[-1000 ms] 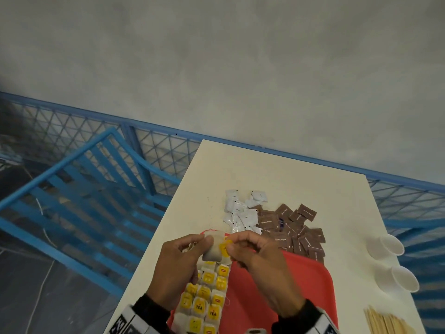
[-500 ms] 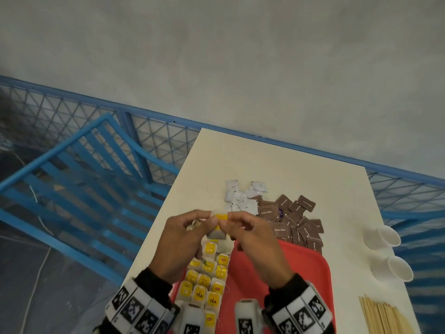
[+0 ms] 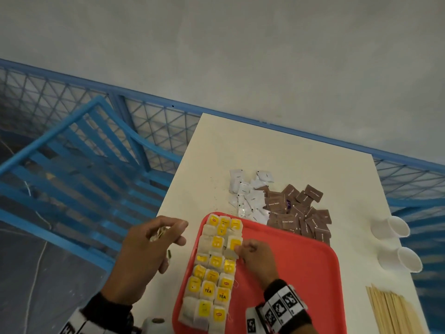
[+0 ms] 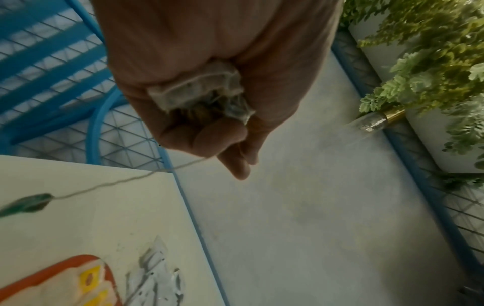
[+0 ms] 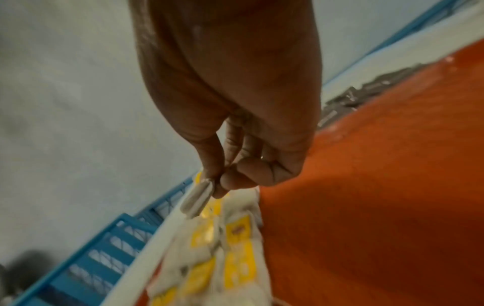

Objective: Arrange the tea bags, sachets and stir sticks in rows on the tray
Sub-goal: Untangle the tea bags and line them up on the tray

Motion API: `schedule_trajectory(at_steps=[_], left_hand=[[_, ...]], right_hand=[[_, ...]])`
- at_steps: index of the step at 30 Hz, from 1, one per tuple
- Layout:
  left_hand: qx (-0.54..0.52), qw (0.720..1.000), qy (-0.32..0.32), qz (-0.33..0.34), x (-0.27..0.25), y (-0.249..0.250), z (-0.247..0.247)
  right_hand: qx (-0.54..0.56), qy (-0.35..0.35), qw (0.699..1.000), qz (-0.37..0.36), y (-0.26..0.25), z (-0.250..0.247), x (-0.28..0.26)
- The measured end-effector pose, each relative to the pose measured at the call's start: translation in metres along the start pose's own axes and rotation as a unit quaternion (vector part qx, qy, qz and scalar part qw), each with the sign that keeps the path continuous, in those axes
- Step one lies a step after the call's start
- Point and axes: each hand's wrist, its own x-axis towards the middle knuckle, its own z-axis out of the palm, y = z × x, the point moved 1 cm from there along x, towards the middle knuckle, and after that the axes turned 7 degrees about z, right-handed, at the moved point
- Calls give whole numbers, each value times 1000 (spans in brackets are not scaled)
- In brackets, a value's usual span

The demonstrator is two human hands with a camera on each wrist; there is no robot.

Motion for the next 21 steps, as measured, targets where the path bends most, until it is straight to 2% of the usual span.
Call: schedule_trajectory(at_steps=[5, 11, 16, 18, 20, 21], left_hand=[[22, 998, 13, -49, -3, -13, -16], [15, 998, 16, -53, -5, -13, -17], [-15, 998, -6, -58, -4, -5, -13], [-39, 997, -18, -58, -4, -1, -10], [-58, 996, -36, -60, -4, 2, -5], [-63, 995, -49, -58, -4, 3, -1]], right_hand=[[-14, 25, 999, 41, 20, 19, 18], [-94, 121, 987, 42, 22, 28, 19], [-163, 103, 981, 19, 15, 31, 19], [-196, 97, 976, -24, 5, 28, 13], [-225, 75, 961, -140, -13, 24, -3], [-234, 30, 950, -203, -25, 24, -15]])
